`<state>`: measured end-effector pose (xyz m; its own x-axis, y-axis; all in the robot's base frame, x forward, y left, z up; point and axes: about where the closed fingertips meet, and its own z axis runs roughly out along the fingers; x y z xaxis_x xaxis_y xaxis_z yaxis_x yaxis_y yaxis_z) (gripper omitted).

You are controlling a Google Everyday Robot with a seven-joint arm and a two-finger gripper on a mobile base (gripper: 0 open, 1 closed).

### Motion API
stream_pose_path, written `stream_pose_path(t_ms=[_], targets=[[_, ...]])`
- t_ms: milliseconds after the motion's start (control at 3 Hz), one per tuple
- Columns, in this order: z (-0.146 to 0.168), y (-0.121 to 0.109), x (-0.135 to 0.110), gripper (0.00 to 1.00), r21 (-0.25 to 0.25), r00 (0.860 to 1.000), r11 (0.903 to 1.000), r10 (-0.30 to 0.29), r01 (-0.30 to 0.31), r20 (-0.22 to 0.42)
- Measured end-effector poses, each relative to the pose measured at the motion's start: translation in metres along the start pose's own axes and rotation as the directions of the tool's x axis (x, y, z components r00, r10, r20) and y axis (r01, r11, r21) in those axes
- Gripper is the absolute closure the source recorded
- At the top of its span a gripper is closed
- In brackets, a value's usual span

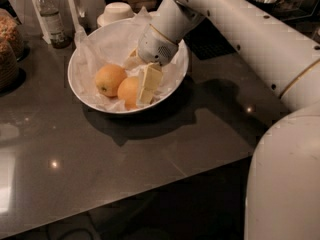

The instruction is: Pick orange from white bowl

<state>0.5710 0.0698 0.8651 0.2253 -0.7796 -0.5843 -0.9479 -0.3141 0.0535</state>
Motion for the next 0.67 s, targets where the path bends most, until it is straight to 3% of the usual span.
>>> stream_pose_path(t_ms=[667], targets=[[0.0014,0.0014,0.0026,0.66,-0.006,1.0,1.0,0.008,-0.008,-0.006]])
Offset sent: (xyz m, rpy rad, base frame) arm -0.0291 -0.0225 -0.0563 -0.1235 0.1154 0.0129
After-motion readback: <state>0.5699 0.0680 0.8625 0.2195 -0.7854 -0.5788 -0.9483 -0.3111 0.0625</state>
